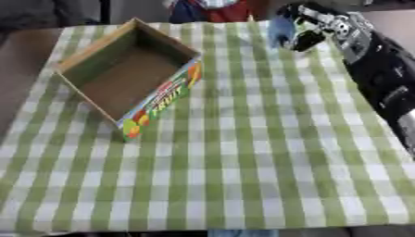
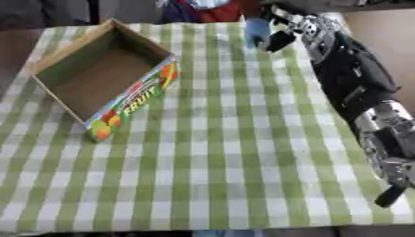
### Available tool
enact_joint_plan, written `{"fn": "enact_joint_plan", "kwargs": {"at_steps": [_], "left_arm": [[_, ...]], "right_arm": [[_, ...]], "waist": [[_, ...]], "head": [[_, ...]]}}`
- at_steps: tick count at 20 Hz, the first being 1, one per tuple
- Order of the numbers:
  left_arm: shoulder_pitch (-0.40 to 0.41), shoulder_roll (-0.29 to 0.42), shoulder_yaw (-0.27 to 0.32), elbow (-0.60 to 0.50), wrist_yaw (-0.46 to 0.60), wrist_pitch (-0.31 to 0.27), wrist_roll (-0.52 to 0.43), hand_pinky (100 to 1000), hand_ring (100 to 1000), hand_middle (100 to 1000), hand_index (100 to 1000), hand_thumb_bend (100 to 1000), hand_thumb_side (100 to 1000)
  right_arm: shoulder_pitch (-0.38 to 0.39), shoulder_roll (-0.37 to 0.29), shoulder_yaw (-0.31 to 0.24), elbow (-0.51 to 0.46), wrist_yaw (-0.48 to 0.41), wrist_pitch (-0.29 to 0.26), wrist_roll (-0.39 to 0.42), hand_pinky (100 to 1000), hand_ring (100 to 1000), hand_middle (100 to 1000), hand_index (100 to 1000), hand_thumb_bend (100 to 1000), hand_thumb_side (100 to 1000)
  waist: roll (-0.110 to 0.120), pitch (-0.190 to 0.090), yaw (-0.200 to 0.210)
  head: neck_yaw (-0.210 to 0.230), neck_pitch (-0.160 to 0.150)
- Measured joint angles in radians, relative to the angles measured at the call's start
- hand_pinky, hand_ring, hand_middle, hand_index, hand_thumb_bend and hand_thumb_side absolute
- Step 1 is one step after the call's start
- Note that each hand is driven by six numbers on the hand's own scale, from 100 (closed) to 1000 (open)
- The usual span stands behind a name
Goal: Pick up objects on the table and place them in the box.
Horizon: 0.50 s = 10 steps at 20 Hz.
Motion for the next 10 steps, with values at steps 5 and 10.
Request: {"fn": "enact_joint_plan", "kwargs": {"at_steps": [5,10], "left_arm": [[0.0,-0.001,-0.001,0.0,0.001,0.0,-0.004,636,694,636,846,121,694],[0.0,-0.003,-0.007,0.0,0.005,0.001,-0.008,636,694,636,845,122,693]], "right_arm": [[-0.038,0.046,0.058,-0.151,-0.043,-0.052,0.04,851,826,458,922,100,100],[-0.054,0.126,0.115,-0.229,-0.069,-0.073,0.118,855,828,460,921,100,100]], "waist": [[0.0,-0.009,0.012],[0.001,-0.011,0.039]], "head": [[-0.004,0.0],[-0.018,0.0]]}}
